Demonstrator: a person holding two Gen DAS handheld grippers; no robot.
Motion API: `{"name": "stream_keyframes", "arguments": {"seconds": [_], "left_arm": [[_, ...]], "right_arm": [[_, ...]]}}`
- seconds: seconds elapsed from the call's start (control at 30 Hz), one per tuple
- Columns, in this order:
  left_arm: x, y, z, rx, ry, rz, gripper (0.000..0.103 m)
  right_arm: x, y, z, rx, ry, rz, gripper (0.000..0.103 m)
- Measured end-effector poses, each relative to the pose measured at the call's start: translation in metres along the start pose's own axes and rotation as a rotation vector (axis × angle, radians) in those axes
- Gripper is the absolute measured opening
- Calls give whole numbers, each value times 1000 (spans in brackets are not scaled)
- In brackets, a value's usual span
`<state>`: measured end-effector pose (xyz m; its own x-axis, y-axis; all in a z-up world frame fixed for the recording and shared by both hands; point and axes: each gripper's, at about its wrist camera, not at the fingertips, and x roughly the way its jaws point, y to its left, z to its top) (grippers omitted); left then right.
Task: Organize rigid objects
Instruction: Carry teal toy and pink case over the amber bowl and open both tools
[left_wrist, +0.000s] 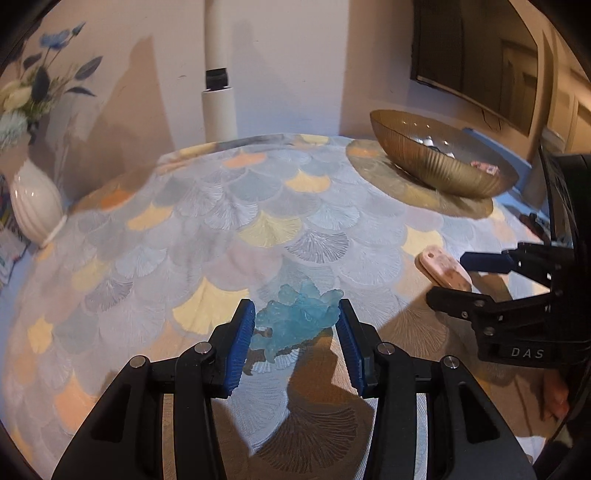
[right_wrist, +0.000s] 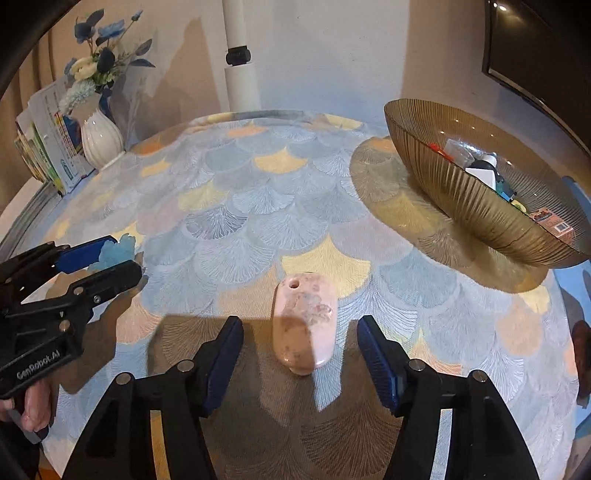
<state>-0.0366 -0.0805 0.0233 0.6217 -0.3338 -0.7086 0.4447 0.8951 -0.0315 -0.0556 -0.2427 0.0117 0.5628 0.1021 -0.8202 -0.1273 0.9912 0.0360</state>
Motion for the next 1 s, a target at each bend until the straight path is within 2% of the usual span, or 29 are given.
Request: {"name": "stream_keyframes", "arguments": {"seconds": [0.17,0.23,0.3,0.37,0.6,1.0], "left_arm": [[-1,-7,-1,27,-3,8,42],[-1,-8,-1,30,-2,8,42],[-1,-8,-1,23,0,4,42],[0,-7,-1,20,4,1,42],[1,-6,-2,14,8,-6,42],[4,-7,-1,23,22,15,42]], "right_arm": [[1,-3,0,25,-1,-1,63],[1,0,1,14,-1,-18,57],[-1,3,-1,-5,-7,-14,42],[-3,9,-2,-40,-15,4,34],[-7,26,-6,-137,-33,19,34],[-14,21,-6,-96,-57,8,34]]}}
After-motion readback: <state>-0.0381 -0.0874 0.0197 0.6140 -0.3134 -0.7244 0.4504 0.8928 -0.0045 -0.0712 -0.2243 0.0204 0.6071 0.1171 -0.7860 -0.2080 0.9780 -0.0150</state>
